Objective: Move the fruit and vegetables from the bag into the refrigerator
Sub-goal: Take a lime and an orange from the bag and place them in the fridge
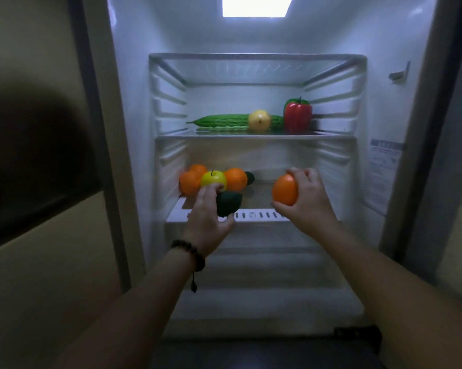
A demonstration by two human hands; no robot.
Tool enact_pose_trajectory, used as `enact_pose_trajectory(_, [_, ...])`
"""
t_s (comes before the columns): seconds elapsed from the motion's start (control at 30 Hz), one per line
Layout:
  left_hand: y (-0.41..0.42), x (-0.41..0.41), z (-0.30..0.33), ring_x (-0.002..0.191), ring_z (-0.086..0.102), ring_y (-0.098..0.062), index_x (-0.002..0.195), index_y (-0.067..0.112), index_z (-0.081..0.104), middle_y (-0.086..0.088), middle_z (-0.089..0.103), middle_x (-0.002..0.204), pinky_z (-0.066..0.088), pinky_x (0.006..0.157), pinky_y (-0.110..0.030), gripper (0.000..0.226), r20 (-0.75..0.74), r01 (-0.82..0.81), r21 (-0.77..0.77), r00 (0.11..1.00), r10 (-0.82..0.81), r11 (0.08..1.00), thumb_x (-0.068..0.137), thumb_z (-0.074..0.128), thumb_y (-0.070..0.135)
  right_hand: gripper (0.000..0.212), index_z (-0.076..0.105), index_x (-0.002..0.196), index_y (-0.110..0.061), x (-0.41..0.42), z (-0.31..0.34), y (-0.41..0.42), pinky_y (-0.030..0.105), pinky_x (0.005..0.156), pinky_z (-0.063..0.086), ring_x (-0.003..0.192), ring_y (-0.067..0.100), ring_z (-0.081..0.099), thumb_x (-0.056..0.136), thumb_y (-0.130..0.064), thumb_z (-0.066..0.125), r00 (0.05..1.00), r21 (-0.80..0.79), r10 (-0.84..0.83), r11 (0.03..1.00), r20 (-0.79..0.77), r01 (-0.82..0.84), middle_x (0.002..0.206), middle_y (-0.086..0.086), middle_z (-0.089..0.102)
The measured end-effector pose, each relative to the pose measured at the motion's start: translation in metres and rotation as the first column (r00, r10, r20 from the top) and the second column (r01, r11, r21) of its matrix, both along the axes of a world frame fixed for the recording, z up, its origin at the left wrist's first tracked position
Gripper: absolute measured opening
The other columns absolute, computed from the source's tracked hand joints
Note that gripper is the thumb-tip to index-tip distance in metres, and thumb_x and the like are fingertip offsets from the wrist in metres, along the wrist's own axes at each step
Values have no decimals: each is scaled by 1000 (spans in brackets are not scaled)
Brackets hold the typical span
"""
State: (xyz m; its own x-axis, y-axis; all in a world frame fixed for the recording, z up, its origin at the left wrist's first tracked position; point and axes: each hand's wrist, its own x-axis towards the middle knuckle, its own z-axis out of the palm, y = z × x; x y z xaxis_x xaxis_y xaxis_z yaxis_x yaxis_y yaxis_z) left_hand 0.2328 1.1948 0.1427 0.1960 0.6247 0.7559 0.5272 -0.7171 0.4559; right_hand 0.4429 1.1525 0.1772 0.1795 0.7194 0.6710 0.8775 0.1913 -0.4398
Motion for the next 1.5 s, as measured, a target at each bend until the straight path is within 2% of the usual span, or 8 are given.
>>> enact_pose_trajectory(0.17, [71,46,34,91,53,-18,102,10,58,-7,55,103,38,78,-19,35,-147,15,-15,989,-17,1000,70,72,11,77,37,134,-25,22,20,50,31,91,39,118,26,42,70,-34,79,998,0,10,1000,-67,-10,135,5,30])
enact_pose_trajectory(0.53, [199,131,54,105,51,-33,114,6,53,-16,48,118,43,92,-41,30,-568,38,-45,821,-57,998,85,57,6,77,43,133,-21,70,11,97,36,89,43,113,29,49,67,-33,82,985,82,-152,984,-84,159,132,8,39])
enact_pose_trajectory(0.7, [219,149,45,108,53,-32,123,5,49,-17,49,123,42,92,-37,33,-699,-38,-106,714,-47,994,90,50,7,80,41,131,-21,78,3,107,32,87,41,111,24,50,64,-31,84,981,134,-117,981,-158,138,131,5,43])
enact_pose_trajectory(0.83, [218,154,40,111,54,-28,132,8,42,-15,52,127,44,91,-35,42,-712,-71,-221,694,-111,973,90,50,7,75,40,126,-24,77,6,116,31,82,41,105,18,47,65,-31,84,980,88,-94,990,-177,111,128,2,43])
enact_pose_trajectory(1.13, [145,95,53,120,50,-18,131,20,47,-1,53,130,43,99,-35,50,-476,83,-298,851,-223,951,86,62,35,82,34,139,-31,84,23,176,44,102,40,127,27,39,70,-32,79,997,-223,-34,974,62,47,143,2,33])
enact_pose_trajectory(1.27, [111,56,29,127,41,-13,138,22,40,3,46,139,33,109,-37,63,-527,-109,-236,849,-33,965,87,48,58,85,35,136,-23,96,32,204,44,97,43,124,30,45,66,-26,83,995,-348,-37,935,96,69,138,10,42])
enact_pose_trajectory(1.37, [101,34,5,132,33,-11,140,25,37,6,41,143,21,114,-39,82,-599,-237,-133,793,112,962,77,20,75,82,40,135,-18,103,42,218,39,96,40,123,33,44,66,-24,83,970,-419,-20,900,243,124,137,14,41])
enact_pose_trajectory(1.5, [100,24,-15,126,41,-11,137,26,42,7,47,137,29,106,-34,87,-587,-273,-97,792,166,957,72,7,72,86,33,141,-18,107,37,229,42,100,40,125,31,44,70,-24,81,961,-511,-28,842,275,171,140,12,41])
